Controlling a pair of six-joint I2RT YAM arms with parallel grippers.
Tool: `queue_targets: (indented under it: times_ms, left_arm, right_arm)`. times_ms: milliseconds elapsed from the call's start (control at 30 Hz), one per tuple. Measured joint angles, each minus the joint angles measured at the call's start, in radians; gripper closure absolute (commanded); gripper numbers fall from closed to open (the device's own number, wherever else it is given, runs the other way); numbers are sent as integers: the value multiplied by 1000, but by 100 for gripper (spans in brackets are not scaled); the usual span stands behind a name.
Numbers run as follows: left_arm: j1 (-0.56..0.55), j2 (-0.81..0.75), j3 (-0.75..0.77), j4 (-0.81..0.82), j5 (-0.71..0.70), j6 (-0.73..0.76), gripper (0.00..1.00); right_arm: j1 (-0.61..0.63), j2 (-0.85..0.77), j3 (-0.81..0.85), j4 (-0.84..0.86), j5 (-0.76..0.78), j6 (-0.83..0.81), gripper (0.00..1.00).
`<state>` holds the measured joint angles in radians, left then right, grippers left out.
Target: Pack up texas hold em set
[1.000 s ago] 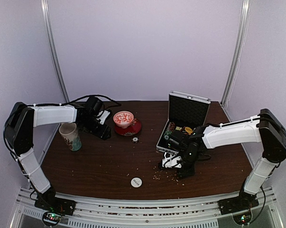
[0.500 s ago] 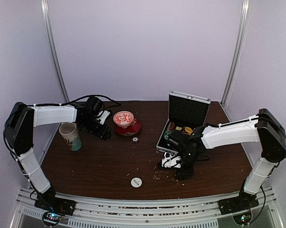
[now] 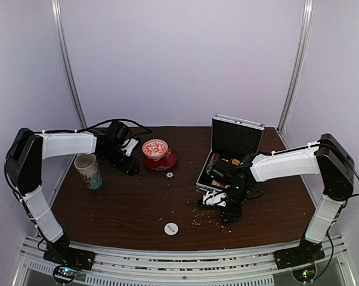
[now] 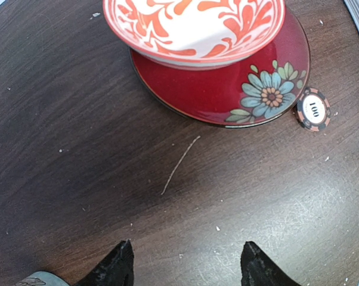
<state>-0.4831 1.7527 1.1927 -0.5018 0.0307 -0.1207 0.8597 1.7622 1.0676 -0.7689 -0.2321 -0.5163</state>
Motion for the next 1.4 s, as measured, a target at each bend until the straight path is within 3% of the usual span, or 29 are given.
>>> queue_targets:
  times_ms: [667,767,1000,1400]
  left_arm:
    - [0,0,0,0,3,0,38]
    - [0,1,0,0,3,0,38]
    - [0,9,0,0,7,0,37]
    - [0,9,0,0,8,0,37]
  right_arm:
    - [33,2,-7,14,54,16,46]
    - [38,1,-8,14,58,17,49]
    - [40,2,-7,14,65,20,69]
    - [38,7,48,-55,78,27,72]
